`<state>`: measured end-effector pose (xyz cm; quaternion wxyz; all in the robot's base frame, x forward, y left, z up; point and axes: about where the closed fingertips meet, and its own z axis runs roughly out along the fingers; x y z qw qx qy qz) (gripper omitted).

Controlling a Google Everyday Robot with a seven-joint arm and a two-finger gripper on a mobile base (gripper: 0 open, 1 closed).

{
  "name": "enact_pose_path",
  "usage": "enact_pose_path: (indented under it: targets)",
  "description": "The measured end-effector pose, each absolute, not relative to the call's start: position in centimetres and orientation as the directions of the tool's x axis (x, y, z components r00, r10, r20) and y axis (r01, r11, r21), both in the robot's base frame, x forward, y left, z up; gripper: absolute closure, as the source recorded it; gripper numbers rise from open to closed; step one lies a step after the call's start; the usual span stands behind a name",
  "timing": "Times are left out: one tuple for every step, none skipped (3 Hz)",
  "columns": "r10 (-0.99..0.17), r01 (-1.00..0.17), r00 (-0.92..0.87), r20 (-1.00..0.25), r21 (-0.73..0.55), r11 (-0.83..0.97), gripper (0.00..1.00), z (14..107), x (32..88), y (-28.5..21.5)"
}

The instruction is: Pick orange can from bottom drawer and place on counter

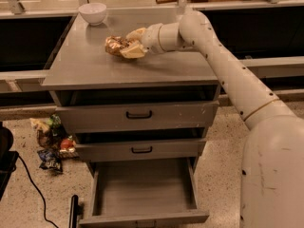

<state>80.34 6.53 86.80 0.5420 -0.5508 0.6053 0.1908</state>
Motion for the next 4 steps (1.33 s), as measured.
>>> enact_pose_path:
  targets:
    - [-0.461,-0.876,0.191,-0.867,-0.363,0.319,0.35,86.7,80.3,6.5]
    - [-0.463,-0.876,0.188,-0.866,-0.361,0.320,0.11,86.6,80.3,6.4]
    - [-0.471,-0.871,0.183,-0.863,-0.364,0.329,0.00,86.7,80.2,5.8]
    - [-0.480,-0.861,0.181,-0.858,-0.375,0.345,0.00,87.1,79.9,5.0]
